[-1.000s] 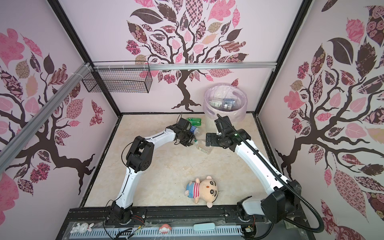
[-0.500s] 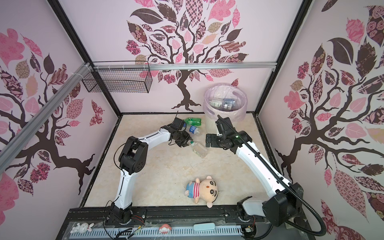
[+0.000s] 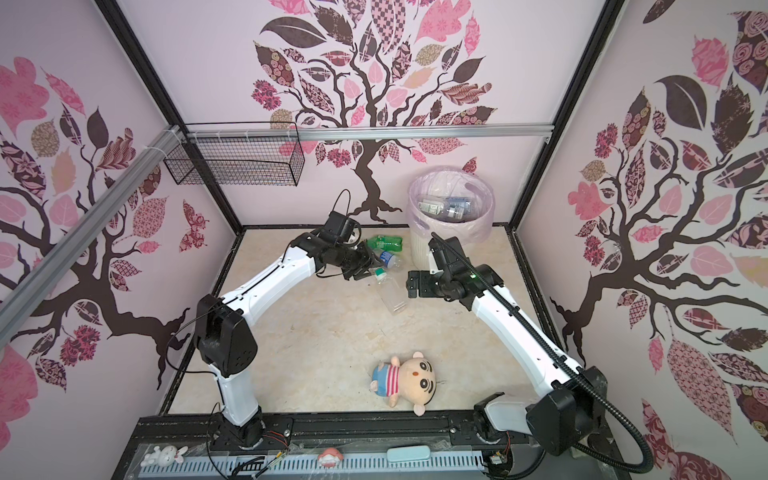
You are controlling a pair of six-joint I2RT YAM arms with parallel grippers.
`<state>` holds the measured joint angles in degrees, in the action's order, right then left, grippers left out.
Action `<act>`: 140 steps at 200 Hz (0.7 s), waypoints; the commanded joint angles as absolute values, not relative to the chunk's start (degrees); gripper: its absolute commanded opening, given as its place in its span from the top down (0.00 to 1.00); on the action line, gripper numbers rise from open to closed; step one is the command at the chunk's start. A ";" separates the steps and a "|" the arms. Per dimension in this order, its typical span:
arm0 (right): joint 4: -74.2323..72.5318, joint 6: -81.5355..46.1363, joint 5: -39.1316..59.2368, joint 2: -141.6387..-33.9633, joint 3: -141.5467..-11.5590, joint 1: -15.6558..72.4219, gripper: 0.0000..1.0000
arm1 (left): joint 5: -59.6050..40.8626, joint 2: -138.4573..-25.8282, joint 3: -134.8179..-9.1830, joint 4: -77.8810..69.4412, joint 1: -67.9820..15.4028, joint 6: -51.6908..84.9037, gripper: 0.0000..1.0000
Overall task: Throw the plastic bottles in the bin
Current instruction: 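Lift the green-labelled bottle with the left gripper while the right gripper grasps its body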
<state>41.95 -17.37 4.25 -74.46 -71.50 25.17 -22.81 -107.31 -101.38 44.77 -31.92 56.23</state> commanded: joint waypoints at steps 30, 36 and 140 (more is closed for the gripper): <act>37.47 -16.52 5.45 -74.92 -73.61 33.22 0.00 | -21.85 -104.12 -99.60 51.20 -31.77 51.42 0.70; 37.29 -16.50 4.75 -75.28 -74.02 34.81 0.00 | -21.72 -103.93 -99.63 51.48 -31.81 51.30 0.70; 37.18 -14.34 -5.97 -81.53 -74.28 45.41 0.04 | -23.72 -105.28 -104.19 54.07 -30.39 52.02 0.70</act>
